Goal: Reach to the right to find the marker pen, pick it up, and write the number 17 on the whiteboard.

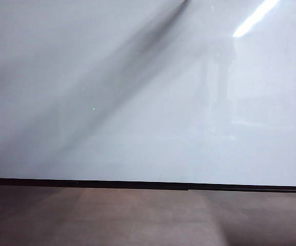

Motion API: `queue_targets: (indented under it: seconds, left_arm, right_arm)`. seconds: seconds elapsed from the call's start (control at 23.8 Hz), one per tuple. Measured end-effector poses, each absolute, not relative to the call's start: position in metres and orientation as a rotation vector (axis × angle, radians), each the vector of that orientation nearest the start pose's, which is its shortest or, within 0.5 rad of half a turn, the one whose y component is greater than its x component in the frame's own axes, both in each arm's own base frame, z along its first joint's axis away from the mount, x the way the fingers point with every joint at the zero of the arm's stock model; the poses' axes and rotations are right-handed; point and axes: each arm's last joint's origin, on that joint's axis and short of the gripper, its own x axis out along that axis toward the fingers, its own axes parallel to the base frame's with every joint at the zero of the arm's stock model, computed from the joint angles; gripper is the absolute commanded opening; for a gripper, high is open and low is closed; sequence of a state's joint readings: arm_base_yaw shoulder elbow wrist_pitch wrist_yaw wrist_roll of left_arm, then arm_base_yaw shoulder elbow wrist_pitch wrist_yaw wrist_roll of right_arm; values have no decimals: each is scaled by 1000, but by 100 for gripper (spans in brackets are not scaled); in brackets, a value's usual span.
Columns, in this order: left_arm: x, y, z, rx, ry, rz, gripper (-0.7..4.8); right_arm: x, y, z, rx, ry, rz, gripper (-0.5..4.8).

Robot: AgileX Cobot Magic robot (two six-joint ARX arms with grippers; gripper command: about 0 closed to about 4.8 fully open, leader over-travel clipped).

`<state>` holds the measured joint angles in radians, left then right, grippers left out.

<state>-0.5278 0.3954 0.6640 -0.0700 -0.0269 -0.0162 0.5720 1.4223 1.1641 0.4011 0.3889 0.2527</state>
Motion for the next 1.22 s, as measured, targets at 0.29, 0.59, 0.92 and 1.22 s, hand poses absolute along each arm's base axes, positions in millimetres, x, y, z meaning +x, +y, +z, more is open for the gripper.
queue_targets:
  seconds: [0.29,0.59,0.92,1.22]
  left_arm:
    - [79,-45,347,-71,-189,-501,-5]
    - [80,-46,347,-70,-187,-501,-5]
    - [80,-46,347,-70,-186,-501,-5]
    - [82,-47,346,-67,-174,-501,-5]
  right_arm:
    - [253,175,396,278,-182,243,-8]
    - [263,155,402,267,-246,164,-8]
    - [271,136,408,277,-306,133,-8]
    - [277,127,415,270,-325,139,-8]
